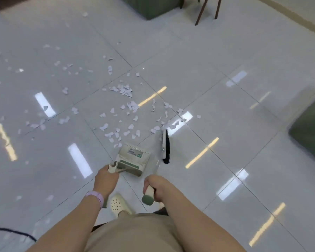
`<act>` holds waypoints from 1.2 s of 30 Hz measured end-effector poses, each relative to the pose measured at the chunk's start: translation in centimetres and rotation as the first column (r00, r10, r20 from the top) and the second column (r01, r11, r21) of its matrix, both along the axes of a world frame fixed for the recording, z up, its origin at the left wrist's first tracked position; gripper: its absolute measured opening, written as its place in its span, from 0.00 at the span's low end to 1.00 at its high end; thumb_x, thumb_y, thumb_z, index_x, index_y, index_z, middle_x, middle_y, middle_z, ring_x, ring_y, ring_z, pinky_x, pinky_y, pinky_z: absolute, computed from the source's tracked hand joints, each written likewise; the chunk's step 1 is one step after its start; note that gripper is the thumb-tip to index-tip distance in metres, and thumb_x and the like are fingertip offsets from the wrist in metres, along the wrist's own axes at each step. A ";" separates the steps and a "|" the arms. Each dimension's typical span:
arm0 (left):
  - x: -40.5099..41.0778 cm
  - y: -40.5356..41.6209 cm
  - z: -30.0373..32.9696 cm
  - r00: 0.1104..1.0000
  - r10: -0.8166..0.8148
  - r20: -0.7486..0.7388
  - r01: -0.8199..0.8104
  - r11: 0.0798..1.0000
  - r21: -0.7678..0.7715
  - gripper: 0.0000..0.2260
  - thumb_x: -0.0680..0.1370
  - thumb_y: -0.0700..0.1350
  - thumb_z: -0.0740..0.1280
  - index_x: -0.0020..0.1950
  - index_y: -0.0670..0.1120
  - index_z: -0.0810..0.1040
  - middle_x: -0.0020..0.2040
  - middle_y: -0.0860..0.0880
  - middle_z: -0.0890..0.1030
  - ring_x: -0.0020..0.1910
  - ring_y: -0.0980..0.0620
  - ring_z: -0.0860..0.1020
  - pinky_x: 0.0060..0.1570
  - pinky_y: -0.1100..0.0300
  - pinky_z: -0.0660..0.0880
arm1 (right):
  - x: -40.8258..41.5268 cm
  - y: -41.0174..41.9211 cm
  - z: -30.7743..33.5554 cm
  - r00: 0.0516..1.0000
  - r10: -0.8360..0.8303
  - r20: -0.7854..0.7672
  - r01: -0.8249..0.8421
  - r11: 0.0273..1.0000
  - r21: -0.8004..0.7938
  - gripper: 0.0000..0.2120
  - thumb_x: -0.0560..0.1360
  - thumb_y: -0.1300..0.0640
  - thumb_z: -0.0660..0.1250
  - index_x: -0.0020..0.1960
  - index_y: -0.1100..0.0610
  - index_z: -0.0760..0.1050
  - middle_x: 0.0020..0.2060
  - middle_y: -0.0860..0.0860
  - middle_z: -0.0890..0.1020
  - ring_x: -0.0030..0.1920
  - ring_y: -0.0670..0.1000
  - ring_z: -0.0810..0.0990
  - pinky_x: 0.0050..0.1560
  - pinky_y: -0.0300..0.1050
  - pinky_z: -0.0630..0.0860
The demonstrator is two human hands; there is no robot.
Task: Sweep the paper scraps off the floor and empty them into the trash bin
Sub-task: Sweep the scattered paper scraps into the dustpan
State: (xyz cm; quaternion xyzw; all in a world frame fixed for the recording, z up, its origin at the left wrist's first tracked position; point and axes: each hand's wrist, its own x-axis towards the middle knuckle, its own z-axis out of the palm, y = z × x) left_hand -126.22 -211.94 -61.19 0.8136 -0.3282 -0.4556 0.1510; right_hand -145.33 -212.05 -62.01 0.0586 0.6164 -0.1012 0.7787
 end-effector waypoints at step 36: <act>-17.1 -11.0 -0.8 0.997 0.051 -0.052 -0.058 0.989 -0.134 0.14 0.77 0.34 0.63 0.60 0.43 0.79 0.54 0.44 0.82 0.49 0.43 0.79 0.43 0.60 0.72 | -26.1 -10.4 5.0 0.895 -0.403 -0.192 0.353 0.902 -0.248 0.08 0.75 0.69 0.59 0.43 0.58 0.65 0.24 0.50 0.66 0.19 0.45 0.65 0.17 0.35 0.64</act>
